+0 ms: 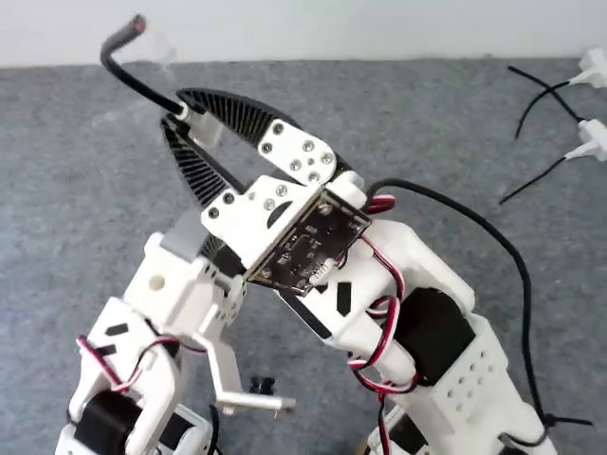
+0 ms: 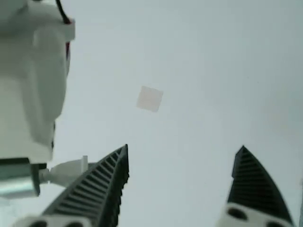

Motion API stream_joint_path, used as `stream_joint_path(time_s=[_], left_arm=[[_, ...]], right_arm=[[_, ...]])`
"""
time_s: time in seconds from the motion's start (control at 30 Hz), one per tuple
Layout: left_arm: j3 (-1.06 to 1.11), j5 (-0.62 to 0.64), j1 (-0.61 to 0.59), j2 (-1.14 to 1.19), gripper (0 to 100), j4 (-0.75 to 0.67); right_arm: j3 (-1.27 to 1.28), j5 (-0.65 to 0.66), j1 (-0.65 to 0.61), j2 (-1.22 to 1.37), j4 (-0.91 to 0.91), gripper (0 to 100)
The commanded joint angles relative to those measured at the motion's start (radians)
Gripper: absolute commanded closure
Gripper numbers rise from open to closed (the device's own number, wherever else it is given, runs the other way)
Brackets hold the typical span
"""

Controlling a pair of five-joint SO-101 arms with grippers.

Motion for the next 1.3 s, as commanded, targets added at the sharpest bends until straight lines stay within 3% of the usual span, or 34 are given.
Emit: stream_joint_path(time_s=[0.0, 0.1, 0.3, 0.43, 0.93, 1.27], left_arm=[[0.016, -0.069, 0.034, -0.074, 66, -0.052], [0.082, -0.132, 0.026, -0.086, 66, -0.203], [0.331, -0.281, 0.025, -0.092, 66, -0.634], [0.417, -0.302, 0.031, -0.087, 66, -0.784], [0.414, -0.301, 0.023, -0.084, 66, -0.852], [0.417, -0.299, -0.069, -0.083, 66, -0.848]], right_arm=[[-0.100, 0.021, -0.061, 0.024, 0.004, 99.1], [-0.109, 0.023, -0.064, 0.030, 0.002, 99.1], [-0.123, 0.021, -0.067, 0.028, 0.045, 99.1], [-0.153, 0.020, -0.067, 0.028, 0.110, 99.1], [-0.173, -0.060, -0.067, 0.028, 0.148, 99.1], [-0.189, -0.063, -0.117, -0.001, 0.240, 99.1]])
